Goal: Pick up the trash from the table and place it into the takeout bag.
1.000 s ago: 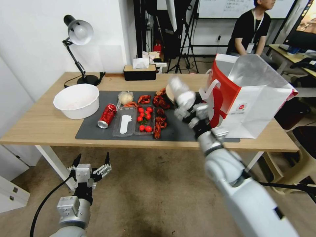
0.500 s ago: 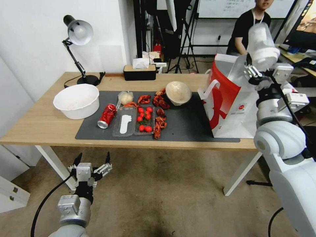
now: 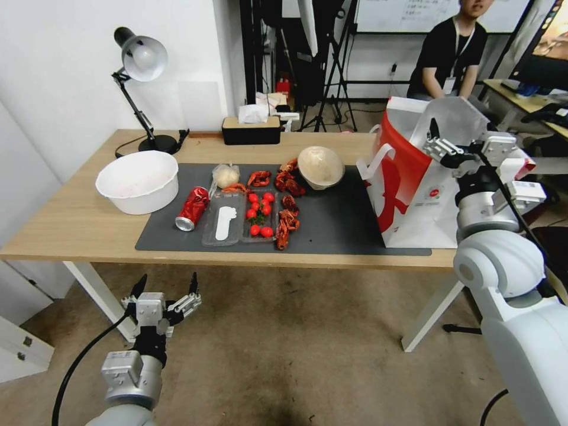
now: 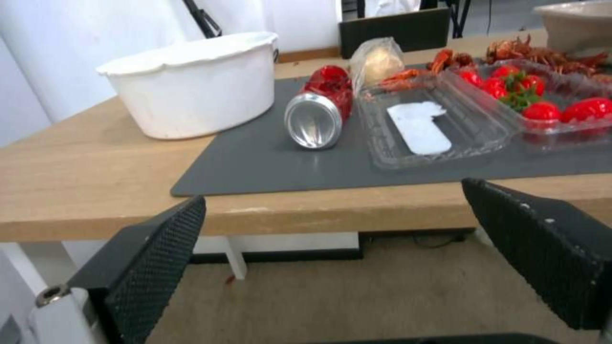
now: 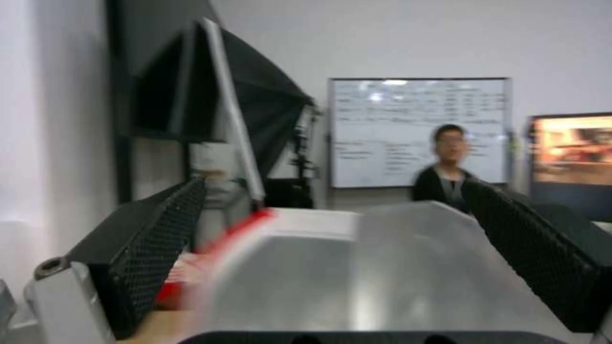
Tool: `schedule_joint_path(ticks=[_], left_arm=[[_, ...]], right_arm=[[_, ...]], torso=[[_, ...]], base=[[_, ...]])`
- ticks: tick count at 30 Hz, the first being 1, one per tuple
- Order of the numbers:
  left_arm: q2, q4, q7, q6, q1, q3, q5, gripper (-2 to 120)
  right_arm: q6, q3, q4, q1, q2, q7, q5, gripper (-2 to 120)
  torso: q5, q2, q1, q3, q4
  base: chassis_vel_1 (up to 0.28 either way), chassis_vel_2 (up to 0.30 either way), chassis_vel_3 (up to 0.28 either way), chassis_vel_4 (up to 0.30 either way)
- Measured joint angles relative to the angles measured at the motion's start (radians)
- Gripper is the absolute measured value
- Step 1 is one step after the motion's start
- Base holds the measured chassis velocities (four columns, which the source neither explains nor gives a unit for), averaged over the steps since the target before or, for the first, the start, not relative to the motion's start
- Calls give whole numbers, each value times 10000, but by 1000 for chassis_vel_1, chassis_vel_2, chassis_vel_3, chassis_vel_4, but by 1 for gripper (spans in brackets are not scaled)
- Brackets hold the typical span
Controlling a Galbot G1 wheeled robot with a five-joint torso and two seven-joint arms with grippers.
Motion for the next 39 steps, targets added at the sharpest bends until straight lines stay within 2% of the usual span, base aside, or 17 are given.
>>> schedule_joint_path(ticks=[5, 10, 14, 15, 17, 21, 22, 24, 25, 27, 32, 39], left_arm=[[30, -85, 16, 41, -127, -1, -14, 100], [21, -90, 31, 48, -158, -6, -34, 100], [-50, -43, 47, 40, -110, 39, -36, 100], [-50, -43, 47, 40, -110, 39, -36, 100], [-66, -29, 46, 32, -85, 46, -38, 100], [-74, -29, 47, 20, -80, 40, -66, 100], [-74, -29, 47, 20, -80, 40, -66, 100], [-54, -28, 47, 16, -109, 28, -138, 100], [-54, -28, 47, 16, -109, 28, -138, 100], [-11, -48, 50, 10, -124, 8, -214, 100], [11, -78, 64, -24, -98, 18, -264, 100], [31, -50, 91, -38, -176, 110, -264, 100]], right_arm=[[411, -199, 865, -909, 32, -1010, 416, 100], [680, -307, 1201, -1842, 154, -1648, 346, 100], [1432, -358, 1370, -3520, 590, -2267, -504, 100], [1432, -358, 1370, -3520, 590, -2267, -504, 100], [2200, -408, 1289, -4700, 953, -2459, -1185, 100], [3206, -458, 795, -5847, 1406, -2474, -1880, 100], [3206, -458, 795, -5847, 1406, -2474, -1880, 100], [3991, -512, 192, -6278, 1725, -2454, -2317, 100], [3991, -512, 192, -6278, 1725, -2454, -2317, 100], [4594, -629, -217, -6537, 2086, -2358, -2758, 100], [4838, -745, -268, -6830, 2498, -2216, -3281, 100], [4661, -803, 6, -7014, 2670, -1908, -3596, 100]], torso=[[1, 0, 0, 0, -1], [2, 0, 0, 0, -1], [3, 0, -1, -1, 0], [3, 0, -1, -1, 0], [1, 0, -2, -1, -1], [0, 0, -3, -2, -4], [0, 0, -3, -2, -4], [3, 0, -3, -1, -2], [3, 0, -3, -1, -2], [3, -2, -2, 0, 0], [1, -1, -3, -1, 0], [0, -2, -2, -1, 0]], base=[[0, 0, 0, 0], [0, 0, 0, 0], [0, 0, 0, 0], [0, 0, 0, 0], [0, 0, 0, 0], [0, 0, 0, 0], [0, 0, 0, 0], [0, 0, 0, 0], [0, 0, 0, 0], [0, 0, 0, 0], [0, 0, 0, 0], [0, 0, 0, 0]])
